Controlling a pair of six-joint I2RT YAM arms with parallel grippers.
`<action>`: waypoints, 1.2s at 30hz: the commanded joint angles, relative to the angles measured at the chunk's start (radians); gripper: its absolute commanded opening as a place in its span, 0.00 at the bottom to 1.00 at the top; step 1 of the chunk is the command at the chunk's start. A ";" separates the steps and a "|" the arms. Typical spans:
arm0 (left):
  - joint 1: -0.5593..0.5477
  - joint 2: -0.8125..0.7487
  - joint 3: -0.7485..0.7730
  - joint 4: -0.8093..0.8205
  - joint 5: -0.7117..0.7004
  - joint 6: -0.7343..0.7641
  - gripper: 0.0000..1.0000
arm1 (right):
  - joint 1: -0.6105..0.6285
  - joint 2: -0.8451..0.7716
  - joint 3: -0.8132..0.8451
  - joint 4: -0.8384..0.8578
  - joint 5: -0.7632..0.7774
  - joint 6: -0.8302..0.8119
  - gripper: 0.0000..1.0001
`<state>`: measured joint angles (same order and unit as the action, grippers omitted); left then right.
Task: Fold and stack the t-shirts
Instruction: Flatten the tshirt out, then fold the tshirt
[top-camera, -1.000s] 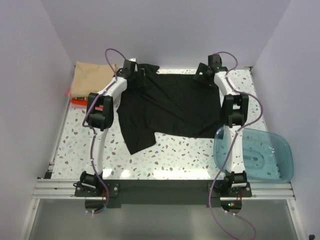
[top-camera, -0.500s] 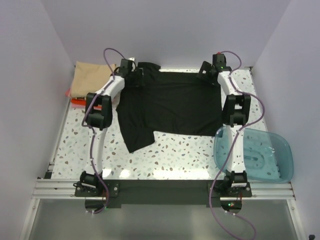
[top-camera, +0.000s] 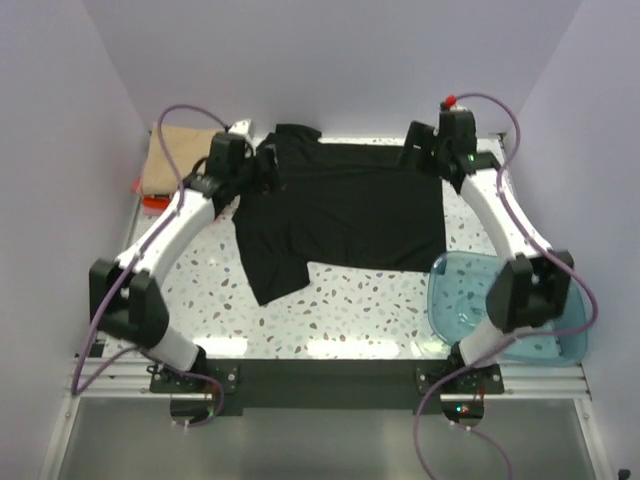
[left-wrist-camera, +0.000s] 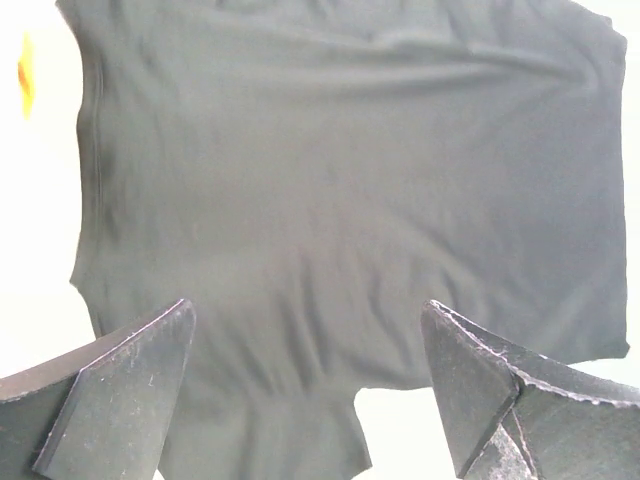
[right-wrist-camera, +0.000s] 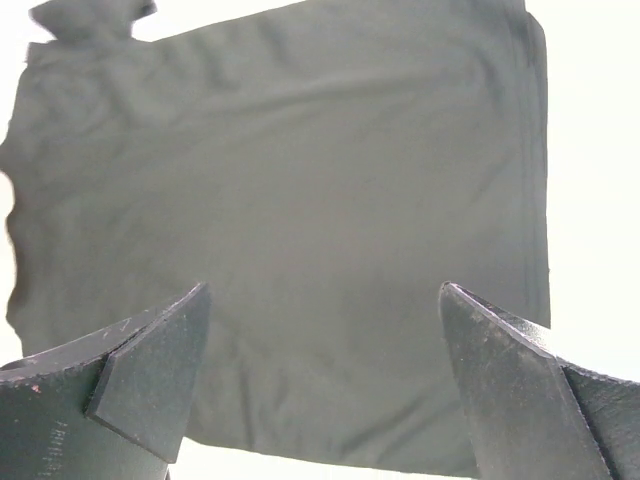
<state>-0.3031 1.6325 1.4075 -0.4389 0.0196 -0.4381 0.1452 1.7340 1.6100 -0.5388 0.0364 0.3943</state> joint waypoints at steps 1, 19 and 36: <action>-0.022 -0.178 -0.269 0.057 -0.017 -0.132 1.00 | 0.100 -0.138 -0.260 0.074 0.060 0.077 0.99; -0.088 -0.639 -0.877 -0.086 -0.024 -0.323 1.00 | -0.056 -0.303 -0.564 -0.082 0.241 -0.049 0.92; -0.103 -0.531 -0.871 -0.049 0.063 -0.350 0.98 | -0.133 -0.252 -0.608 -0.145 0.022 -0.339 0.77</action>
<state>-0.3981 1.0920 0.5240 -0.5095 0.0570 -0.7689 0.0299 1.4853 0.9924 -0.6197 0.0937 0.0647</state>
